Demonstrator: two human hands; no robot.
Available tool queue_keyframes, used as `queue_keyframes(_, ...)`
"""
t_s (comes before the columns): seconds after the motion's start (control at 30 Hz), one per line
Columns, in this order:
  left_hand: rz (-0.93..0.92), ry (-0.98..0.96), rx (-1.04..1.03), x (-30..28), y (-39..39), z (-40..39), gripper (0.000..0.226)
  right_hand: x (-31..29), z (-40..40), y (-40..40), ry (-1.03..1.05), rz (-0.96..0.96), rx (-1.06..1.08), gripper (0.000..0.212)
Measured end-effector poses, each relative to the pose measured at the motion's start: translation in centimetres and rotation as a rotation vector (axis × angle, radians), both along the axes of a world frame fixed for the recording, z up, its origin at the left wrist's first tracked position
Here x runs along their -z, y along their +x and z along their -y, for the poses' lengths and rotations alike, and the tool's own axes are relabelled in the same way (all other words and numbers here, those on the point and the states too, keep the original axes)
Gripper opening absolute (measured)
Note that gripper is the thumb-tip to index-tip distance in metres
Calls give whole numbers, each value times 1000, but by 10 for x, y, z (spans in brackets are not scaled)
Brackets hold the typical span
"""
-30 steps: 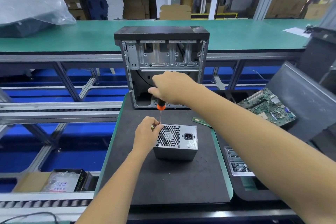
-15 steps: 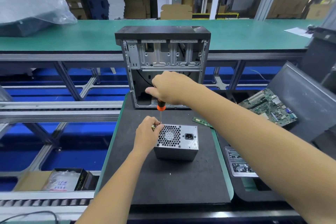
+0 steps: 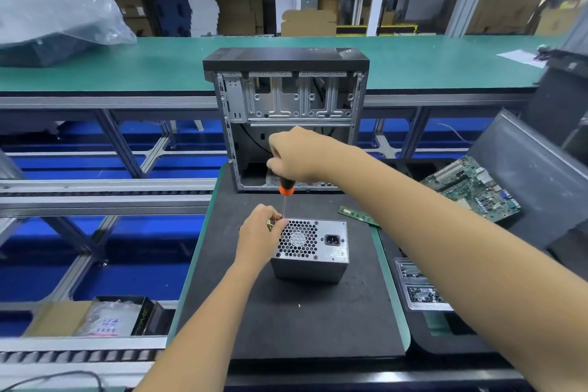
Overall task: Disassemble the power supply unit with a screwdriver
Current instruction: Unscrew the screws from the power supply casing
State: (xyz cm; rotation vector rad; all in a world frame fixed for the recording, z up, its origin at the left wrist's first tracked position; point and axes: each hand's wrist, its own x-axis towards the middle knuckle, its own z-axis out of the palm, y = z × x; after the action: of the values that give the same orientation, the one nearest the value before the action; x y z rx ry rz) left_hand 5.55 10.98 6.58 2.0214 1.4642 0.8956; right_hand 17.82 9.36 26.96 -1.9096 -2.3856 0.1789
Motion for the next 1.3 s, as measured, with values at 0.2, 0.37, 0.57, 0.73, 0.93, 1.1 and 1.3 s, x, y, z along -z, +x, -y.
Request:
queue_keyframes(0.2,-7,-9,2,0,-1,0,26,-8,3,4,-73,-116,-129,27)
queue_keyframes(0.37,-16,6,4,1,0,-2,25,0,2,0,13,-10,-22,31)
queue_keyframes(0.57,-28,4,8,2,0,-3,21,-2,-1,1,-39,-69,-64,15)
queue_keyframes(0.73,-31,-1,5,1,0,-3,20,-6,3,2,-105,-184,-158,26)
queue_keyframes(0.93,-66,12,15,-3,-1,-2,22,0,1,-5,64,65,37,38)
queue_keyframes(1.1,-153,118,52,-5,-4,-2,15,-4,2,1,-31,-79,23,27)
queue_keyframes(1.3,-196,192,47,-1,1,2,22,-1,6,7,-63,-147,46,22)
